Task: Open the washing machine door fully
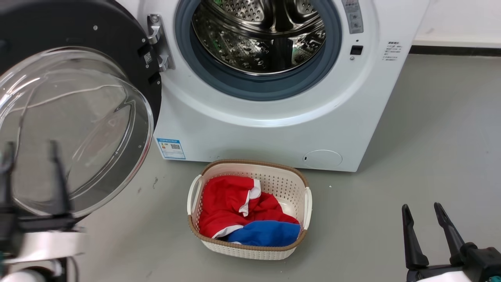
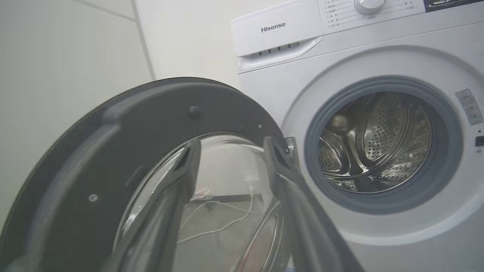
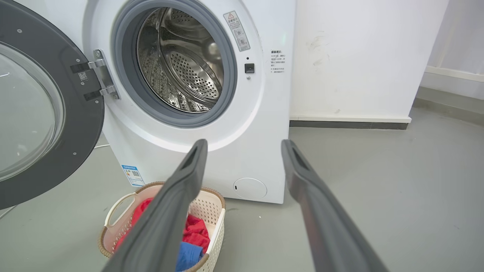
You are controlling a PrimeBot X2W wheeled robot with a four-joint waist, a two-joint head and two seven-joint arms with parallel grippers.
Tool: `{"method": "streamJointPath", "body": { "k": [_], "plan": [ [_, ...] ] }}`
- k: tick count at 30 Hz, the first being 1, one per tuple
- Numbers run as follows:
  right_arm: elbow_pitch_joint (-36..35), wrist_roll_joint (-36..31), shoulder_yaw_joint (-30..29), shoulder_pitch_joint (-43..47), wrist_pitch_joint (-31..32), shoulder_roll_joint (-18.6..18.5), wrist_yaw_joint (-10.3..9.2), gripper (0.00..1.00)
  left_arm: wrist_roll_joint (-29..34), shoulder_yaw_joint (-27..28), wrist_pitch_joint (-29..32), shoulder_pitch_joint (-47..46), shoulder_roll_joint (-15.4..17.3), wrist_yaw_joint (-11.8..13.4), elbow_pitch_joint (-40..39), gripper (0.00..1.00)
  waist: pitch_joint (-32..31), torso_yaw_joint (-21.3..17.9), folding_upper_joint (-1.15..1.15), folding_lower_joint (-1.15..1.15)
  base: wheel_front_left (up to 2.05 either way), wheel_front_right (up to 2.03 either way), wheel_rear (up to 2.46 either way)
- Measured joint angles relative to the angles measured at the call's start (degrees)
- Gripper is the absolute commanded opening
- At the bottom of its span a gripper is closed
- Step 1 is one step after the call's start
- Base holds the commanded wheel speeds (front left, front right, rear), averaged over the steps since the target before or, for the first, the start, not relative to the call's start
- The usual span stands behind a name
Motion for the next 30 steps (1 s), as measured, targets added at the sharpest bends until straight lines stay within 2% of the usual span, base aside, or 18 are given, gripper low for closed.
{"method": "streamJointPath", "body": {
  "k": [5,16,30],
  "plan": [
    [0.0,0.1,0.1,0.6,0.0,0.0,0.00,1.00,1.1,-5.3,0.0,1.6,-2.1,-0.1,-0.8,1.00,-1.0,-1.1,0.00,0.00,0.00,0.00,0.00],
    [-1.9,0.2,0.5,1.0,0.0,0.0,0.00,1.00,-0.1,-12.1,0.0,5.2,-5.8,0.2,5.1,1.00,-1.6,-4.0,0.00,0.00,0.00,0.00,0.00],
    [-5.2,0.9,1.5,3.4,0.0,0.0,0.00,1.00,-1.5,-14.3,0.0,8.6,-7.5,3.8,9.5,1.00,-2.1,-4.7,0.00,0.00,0.00,0.00,0.00]
  ]
}}
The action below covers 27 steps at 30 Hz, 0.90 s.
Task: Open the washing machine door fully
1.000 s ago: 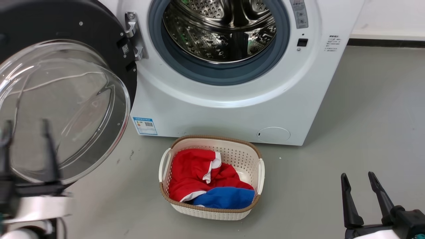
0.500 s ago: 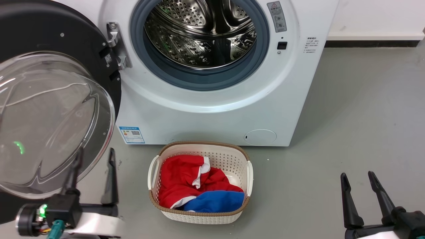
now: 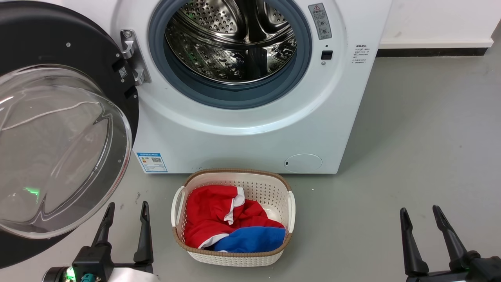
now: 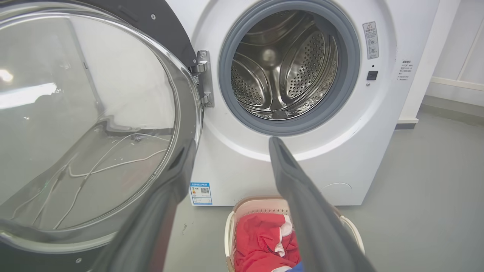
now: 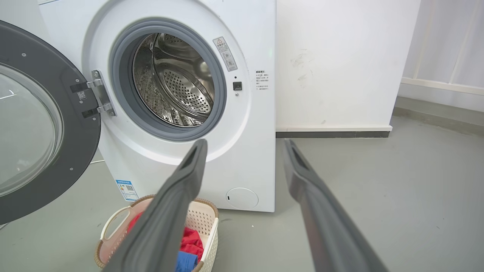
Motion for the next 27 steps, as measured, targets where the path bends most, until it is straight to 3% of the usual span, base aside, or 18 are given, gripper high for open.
{"method": "streamJointPath", "body": {
  "k": [25,26,27],
  "plan": [
    [-1.3,2.0,-1.3,2.1,0.0,0.0,0.00,1.00,-1.9,-2.4,0.0,2.3,-0.4,0.4,-1.0,1.00,-1.3,-0.3,0.00,0.00,0.00,0.00,0.00],
    [-1.3,2.0,-1.3,2.1,0.0,0.0,0.00,0.00,-1.9,-2.4,0.0,2.3,-0.4,0.4,-1.0,0.00,-1.3,-0.3,0.00,0.00,0.00,0.00,0.00],
    [-0.6,1.9,-1.2,2.1,0.1,0.0,0.00,0.00,-1.8,-2.4,0.0,2.4,-0.5,0.4,-0.2,0.00,-1.4,-0.3,0.00,0.00,0.00,0.00,0.00]
  ]
}}
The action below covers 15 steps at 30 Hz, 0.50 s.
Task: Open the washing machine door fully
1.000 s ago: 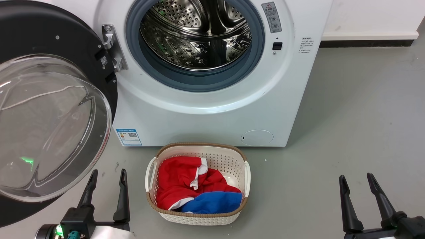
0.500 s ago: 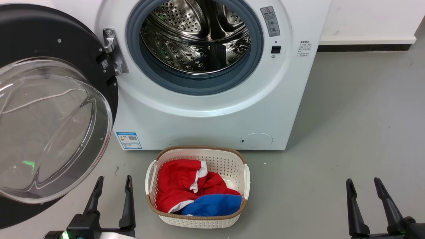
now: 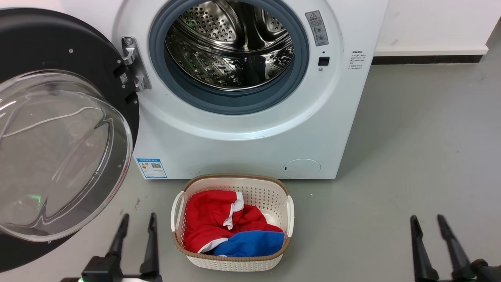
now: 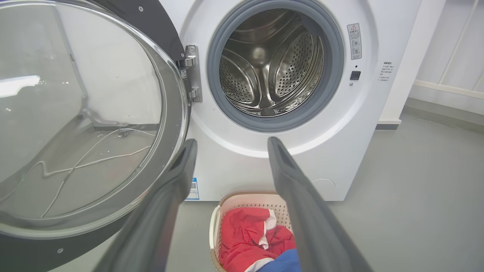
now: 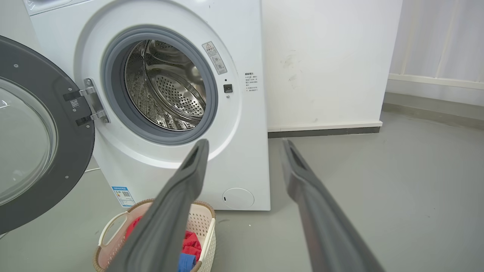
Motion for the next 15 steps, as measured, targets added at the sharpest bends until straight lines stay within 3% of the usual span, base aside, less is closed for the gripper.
{"method": "streamJointPath", "body": {
  "k": [5,15],
  "plan": [
    [2.7,0.2,0.2,0.1,0.4,0.0,0.00,0.00,-0.2,0.0,0.5,0.9,-0.2,0.0,2.9,0.00,0.0,0.0,0.00,0.00,0.00,0.00,0.00],
    [4.8,11.8,0.7,-1.3,2.3,-0.2,0.00,0.00,-11.5,0.6,3.4,0.0,-0.2,-0.5,4.4,0.00,0.1,0.0,0.00,0.00,0.00,0.00,0.00]
  ]
}}
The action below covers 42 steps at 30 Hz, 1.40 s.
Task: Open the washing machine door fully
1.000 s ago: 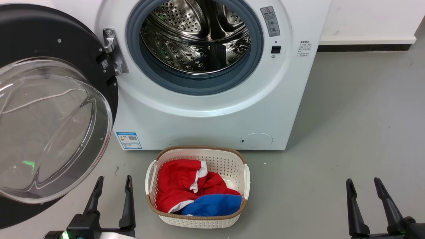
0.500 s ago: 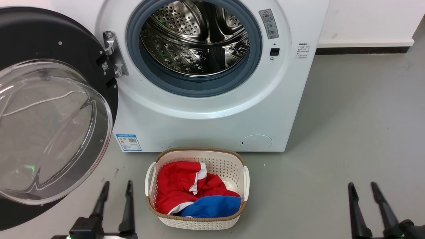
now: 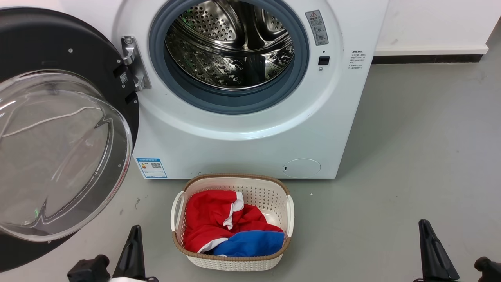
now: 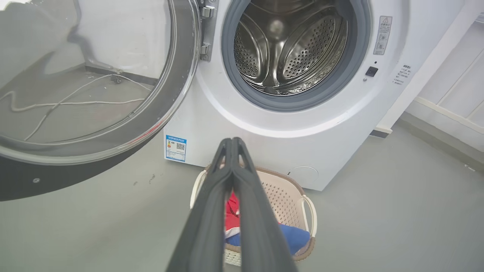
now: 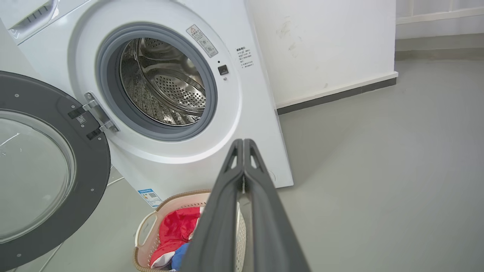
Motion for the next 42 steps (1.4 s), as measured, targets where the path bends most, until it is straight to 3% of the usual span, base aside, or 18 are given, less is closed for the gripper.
{"method": "streamJointPath", "body": {
  "k": [20,42],
  "plan": [
    [3.5,20.2,0.4,-4.5,3.8,-0.9,-0.01,0.00,-19.9,1.0,4.7,-3.2,0.0,-1.0,1.7,0.00,0.2,0.0,0.00,0.00,0.00,0.00,0.00],
    [6.6,37.3,0.3,-8.4,7.8,-1.3,-0.01,0.00,-37.3,1.9,8.9,-6.4,0.0,-1.9,3.4,0.00,0.3,-0.1,0.00,0.00,0.00,0.00,0.00]
  ]
}}
